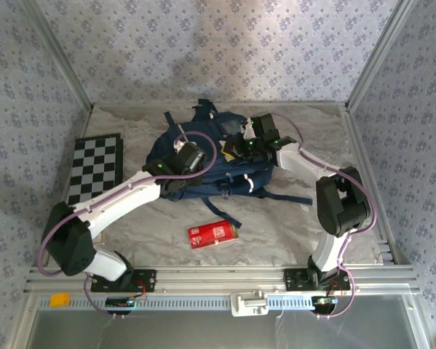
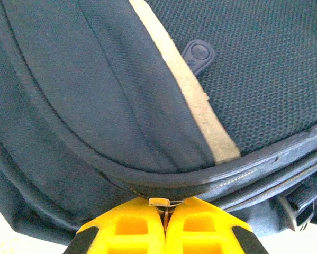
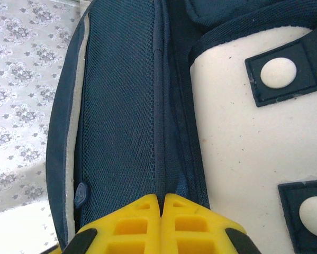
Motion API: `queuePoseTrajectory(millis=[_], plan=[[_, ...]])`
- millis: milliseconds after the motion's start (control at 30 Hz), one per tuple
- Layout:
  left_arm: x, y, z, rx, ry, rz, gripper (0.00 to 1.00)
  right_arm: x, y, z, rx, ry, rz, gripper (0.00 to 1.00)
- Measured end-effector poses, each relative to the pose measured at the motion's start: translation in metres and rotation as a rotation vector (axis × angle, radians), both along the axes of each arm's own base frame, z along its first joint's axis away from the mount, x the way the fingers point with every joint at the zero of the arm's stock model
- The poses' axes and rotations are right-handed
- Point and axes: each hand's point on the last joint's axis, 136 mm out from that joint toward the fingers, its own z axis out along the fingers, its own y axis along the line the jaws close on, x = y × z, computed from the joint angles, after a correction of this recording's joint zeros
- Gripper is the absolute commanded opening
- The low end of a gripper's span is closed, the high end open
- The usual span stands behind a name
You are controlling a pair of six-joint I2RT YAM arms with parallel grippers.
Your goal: Pack the student bag
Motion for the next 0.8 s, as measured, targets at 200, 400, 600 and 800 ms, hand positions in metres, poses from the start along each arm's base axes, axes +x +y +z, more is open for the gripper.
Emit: queuePoseTrajectory(millis=[200, 400, 600, 800], plan=[[0.007, 0.008, 0.000, -0.032, 0.013, -0.096, 0.00, 0.003, -0.002, 0.000, 0.005, 0.008, 0.019, 0.00], [0.007, -0.005, 0.004, -0.081, 0.010, -0.178, 0.00, 0.015, -0.008, 0.002, -0.008, 0.035, 0.034, 0.00], [-0.006, -0.056, 0.004, -0.141, 0.031, -0.266, 0.00, 0.052, -0.016, 0.001, -0.036, 0.031, 0.015, 0.25], [-0.024, -0.115, -0.001, -0.206, 0.106, -0.357, 0.00, 0.074, -0.038, 0.006, -0.060, -0.010, -0.027, 0.53]])
